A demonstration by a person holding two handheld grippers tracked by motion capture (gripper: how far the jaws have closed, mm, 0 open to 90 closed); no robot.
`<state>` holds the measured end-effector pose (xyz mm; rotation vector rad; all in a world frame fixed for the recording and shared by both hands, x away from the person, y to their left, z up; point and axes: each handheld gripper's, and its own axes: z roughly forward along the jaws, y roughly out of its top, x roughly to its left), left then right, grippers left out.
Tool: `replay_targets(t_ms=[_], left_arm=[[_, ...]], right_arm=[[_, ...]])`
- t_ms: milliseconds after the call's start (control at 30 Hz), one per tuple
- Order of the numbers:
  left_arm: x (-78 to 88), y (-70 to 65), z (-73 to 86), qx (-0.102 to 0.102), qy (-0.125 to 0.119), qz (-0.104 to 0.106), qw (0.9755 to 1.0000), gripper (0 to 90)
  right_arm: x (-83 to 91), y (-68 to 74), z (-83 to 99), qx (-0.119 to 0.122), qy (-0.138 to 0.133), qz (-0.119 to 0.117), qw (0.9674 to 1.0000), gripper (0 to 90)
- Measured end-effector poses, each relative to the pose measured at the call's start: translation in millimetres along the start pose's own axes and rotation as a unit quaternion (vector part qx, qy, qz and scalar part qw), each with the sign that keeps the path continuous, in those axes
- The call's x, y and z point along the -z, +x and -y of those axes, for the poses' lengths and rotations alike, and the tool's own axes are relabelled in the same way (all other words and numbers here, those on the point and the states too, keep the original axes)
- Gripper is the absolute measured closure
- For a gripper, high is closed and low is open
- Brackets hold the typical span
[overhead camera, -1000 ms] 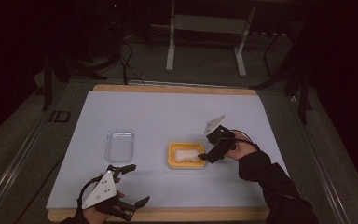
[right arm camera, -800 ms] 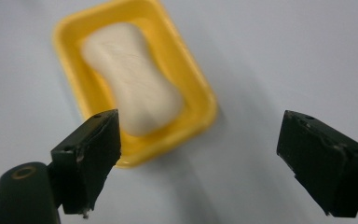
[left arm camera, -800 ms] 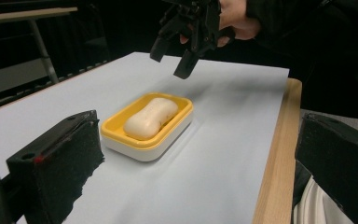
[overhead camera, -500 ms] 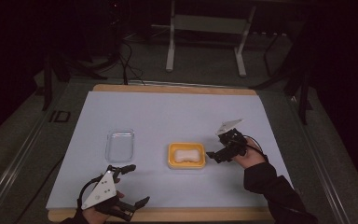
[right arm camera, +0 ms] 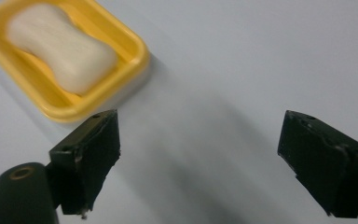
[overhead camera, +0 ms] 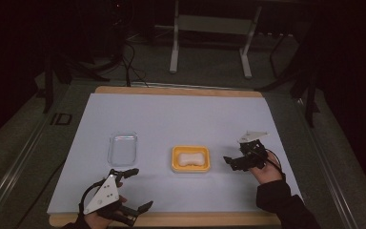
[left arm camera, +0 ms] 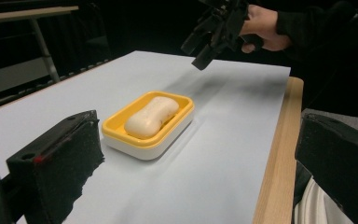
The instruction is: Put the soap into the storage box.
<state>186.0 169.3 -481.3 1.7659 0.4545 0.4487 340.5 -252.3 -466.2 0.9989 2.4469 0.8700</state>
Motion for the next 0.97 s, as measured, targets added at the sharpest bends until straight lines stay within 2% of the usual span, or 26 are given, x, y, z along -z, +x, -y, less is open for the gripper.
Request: replay_targets(t_ms=[233,267,533,700,967], left_arm=[[-0.1,-0.2,0.0,0.000,0.000,0.000,1.0000,0.7],[-0.2,-0.1,0.0,0.000,0.001,0.000,1.0000,0.7],[-0.2,-0.4,-0.1,0.000,0.001,0.000,1.0000,0.7],[-0.4,-0.6,-0.3,-0.002,0.002,0.000,1.0000,0.7],[-0.4,-0.1,-0.8,-0.001,0.001,0.000,1.0000,0.7]], right_arm=[[8.7,1.0,19.4,-0.019,-0.004,0.005,0.9998,12.9],[10.6,1.3,22.1,-0.020,-0.011,0.012,0.9997,13.0],[23.4,2.2,39.2,-0.055,-0.032,0.019,0.9978,12.9],[28.3,3.4,46.0,-0.062,-0.037,0.024,0.9971,13.0],[24.8,3.3,47.6,-0.059,-0.037,0.024,0.9973,13.4]])
